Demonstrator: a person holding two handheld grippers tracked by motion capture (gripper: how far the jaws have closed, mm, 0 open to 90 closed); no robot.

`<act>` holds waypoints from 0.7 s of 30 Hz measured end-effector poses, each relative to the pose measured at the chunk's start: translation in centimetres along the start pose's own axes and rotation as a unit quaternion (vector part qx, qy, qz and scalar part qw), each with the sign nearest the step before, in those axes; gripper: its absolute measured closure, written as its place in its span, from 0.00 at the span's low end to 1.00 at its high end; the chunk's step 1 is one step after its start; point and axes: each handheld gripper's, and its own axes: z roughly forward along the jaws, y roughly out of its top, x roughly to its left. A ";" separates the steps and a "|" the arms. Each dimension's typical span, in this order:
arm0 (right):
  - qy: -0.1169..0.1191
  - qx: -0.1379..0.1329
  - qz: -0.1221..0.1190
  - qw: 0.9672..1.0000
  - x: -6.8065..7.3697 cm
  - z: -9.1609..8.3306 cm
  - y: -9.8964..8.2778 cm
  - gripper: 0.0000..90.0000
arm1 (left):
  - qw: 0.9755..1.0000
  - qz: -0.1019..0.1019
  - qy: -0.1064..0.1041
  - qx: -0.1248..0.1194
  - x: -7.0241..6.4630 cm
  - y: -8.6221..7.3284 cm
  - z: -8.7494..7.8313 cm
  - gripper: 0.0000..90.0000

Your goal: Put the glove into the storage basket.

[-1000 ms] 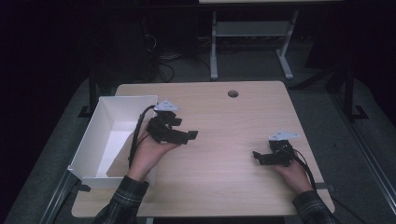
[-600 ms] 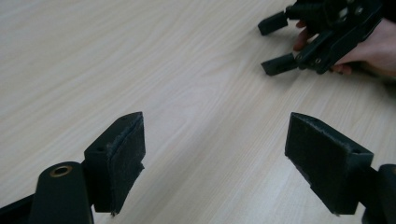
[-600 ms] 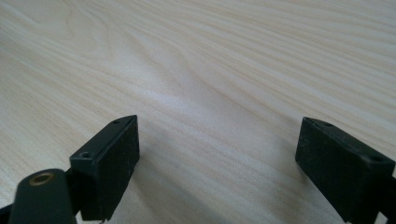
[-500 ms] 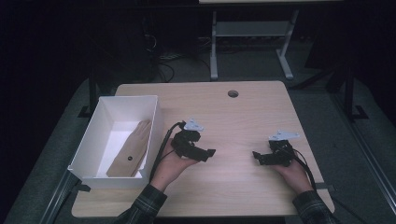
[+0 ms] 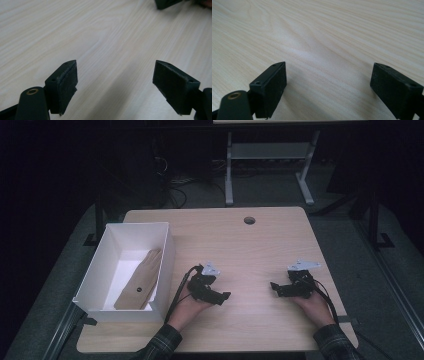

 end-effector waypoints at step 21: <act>0.001 0.000 -0.002 1.000 0.0 0.0 0.0 0.15 | 0.999 0.033 0.024 0.003 -0.3 -1.8 1.5 0.19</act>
